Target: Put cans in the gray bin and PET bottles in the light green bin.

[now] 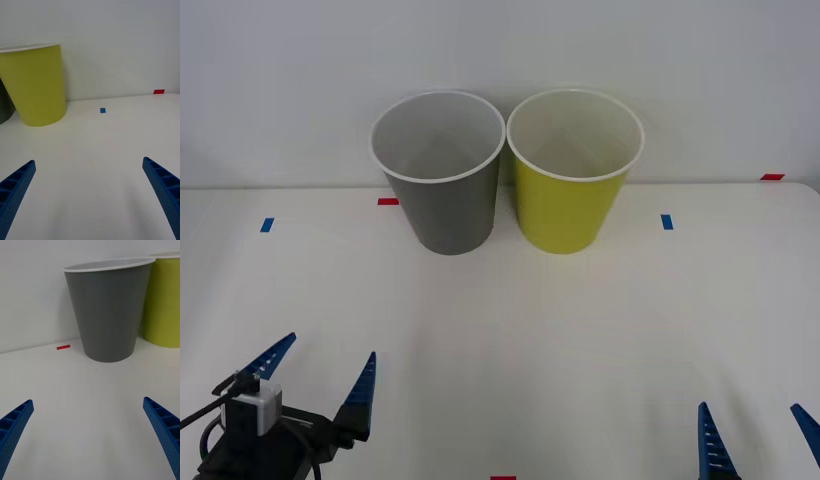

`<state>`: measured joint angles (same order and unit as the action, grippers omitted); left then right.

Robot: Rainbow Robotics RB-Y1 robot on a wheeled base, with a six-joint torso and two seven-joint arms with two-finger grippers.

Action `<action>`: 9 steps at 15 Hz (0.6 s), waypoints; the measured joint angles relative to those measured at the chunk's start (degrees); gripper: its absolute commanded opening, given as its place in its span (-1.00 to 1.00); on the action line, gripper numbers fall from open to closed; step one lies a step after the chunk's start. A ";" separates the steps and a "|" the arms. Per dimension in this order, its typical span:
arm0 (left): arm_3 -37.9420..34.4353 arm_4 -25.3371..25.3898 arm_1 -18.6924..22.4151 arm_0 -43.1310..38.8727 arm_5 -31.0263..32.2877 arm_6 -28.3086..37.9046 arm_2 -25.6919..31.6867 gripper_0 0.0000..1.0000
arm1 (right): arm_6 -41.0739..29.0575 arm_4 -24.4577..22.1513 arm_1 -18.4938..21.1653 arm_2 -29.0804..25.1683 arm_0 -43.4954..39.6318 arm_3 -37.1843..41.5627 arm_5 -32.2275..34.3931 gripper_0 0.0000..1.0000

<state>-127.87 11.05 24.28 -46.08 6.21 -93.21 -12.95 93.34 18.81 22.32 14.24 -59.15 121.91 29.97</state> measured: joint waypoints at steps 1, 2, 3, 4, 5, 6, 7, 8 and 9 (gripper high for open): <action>0.18 -0.24 -0.04 -1.33 1.30 0.03 0.01 1.00 | 0.00 0.00 0.00 0.00 0.00 0.00 0.00 0.98; 0.73 -0.41 -0.20 -2.98 3.58 0.04 0.02 1.00 | 0.00 0.00 0.00 0.00 0.00 0.00 0.00 0.98; 1.25 -0.50 -0.40 -4.76 5.29 0.07 0.02 1.00 | 0.00 0.00 0.00 0.00 0.00 0.00 0.00 0.98; 1.48 -0.44 -0.55 -6.37 6.52 0.16 0.02 1.00 | 0.00 0.00 0.00 0.00 0.00 0.00 0.00 0.97; 1.81 -0.28 -0.67 -7.74 7.77 0.30 0.02 1.00 | 0.00 0.00 0.00 0.00 0.00 0.00 0.00 0.98; 2.42 -0.22 -0.98 -8.98 9.07 0.44 0.04 1.00 | 0.00 0.00 0.00 0.00 0.00 0.00 0.00 0.98; 3.31 -0.15 -1.42 -10.01 10.45 0.55 0.11 1.00 | 0.00 0.00 0.00 0.00 0.00 0.00 0.00 0.98; 4.43 -0.02 -1.71 -10.67 12.07 0.66 0.14 1.00 | 0.00 0.00 0.00 0.00 0.00 0.00 0.00 0.98; 5.31 0.12 -1.81 -11.27 13.38 0.82 0.14 1.00 | 0.00 0.00 0.00 0.00 0.00 0.00 0.00 0.98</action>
<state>-122.55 11.17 22.47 -57.35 19.59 -92.39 -12.80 93.34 18.81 22.32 14.24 -59.15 121.90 29.97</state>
